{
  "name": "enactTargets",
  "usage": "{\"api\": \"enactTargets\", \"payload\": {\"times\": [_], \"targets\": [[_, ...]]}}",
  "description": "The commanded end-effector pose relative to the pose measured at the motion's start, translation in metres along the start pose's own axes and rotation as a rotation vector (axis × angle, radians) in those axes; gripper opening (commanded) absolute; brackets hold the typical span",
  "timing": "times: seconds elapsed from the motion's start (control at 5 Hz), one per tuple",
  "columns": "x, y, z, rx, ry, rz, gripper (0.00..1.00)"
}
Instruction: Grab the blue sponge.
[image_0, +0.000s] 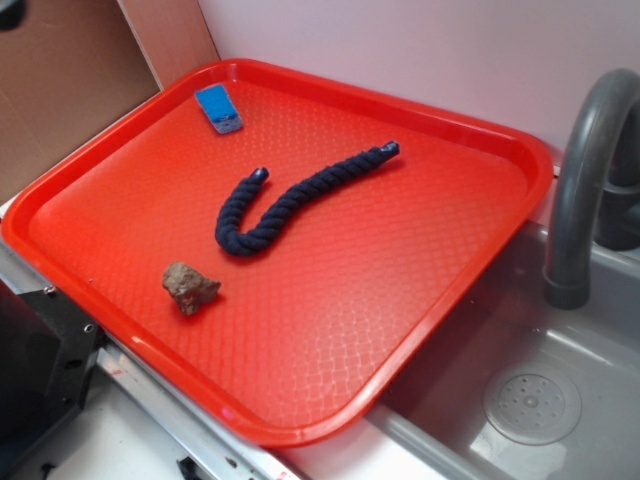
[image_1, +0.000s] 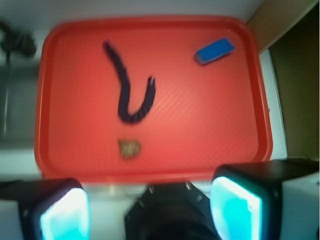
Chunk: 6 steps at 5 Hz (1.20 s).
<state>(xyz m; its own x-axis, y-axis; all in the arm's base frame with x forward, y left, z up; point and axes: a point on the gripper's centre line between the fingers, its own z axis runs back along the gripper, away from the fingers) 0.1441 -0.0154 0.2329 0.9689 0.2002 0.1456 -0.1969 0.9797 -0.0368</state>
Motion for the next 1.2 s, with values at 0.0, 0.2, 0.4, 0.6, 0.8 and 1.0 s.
{"api": "enactTargets", "payload": {"times": [0.0,0.2,0.4,0.6,0.8,1.0], "targets": [[0.071,0.025,-0.037,0.064,-0.119,0.472,1.0],[0.095,0.038,-0.06,0.11,-0.151,0.594,1.0],[0.119,0.067,-0.094,0.179,-0.179,0.651,1.0],[0.125,0.094,-0.122,0.251,-0.177,0.618,1.0],[0.134,0.115,-0.149,0.263,-0.154,0.566,1.0],[0.144,0.119,-0.174,0.236,-0.133,0.514,1.0]]}}
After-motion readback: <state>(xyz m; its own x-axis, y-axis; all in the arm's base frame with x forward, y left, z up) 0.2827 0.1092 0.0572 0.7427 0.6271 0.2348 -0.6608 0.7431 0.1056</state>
